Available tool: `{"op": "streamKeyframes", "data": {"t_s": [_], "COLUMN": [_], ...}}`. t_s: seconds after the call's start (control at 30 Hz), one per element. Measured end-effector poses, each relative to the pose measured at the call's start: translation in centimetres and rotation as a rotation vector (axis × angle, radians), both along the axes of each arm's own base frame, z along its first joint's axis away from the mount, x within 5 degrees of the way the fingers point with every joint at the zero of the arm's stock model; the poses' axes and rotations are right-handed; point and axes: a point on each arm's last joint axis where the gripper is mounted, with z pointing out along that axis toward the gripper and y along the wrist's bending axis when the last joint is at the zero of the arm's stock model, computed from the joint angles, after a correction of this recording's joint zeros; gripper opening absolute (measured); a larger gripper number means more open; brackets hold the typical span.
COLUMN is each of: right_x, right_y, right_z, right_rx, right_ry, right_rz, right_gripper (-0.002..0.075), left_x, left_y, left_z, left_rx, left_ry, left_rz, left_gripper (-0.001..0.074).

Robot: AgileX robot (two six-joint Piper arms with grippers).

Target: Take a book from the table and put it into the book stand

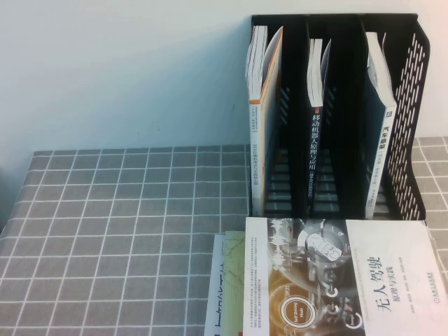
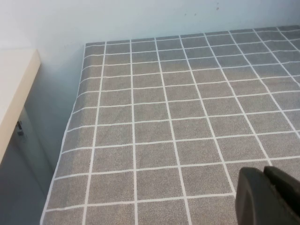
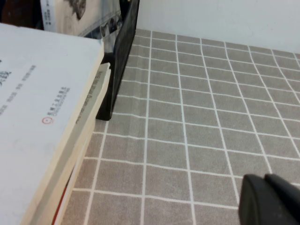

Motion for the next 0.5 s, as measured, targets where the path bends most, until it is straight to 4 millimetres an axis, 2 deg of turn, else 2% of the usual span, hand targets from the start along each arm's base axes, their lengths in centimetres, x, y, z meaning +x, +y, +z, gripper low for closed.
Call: {"op": "streamKeyframes", "data": {"t_s": [0.5], "right_x": [0.00], "right_y": [0.00], "right_z": [0.00], "right_rx": [-0.001], "right_ry": [0.000], "right_rz": [0.000], "right_gripper": [-0.0003], "left_x": [0.05], "left_y": [-0.02], "left_z": [0.20], "left_rx": [0.000], "left_ry": [-0.022], "left_rz": [-0.002], "left_gripper": [-0.0003]}}
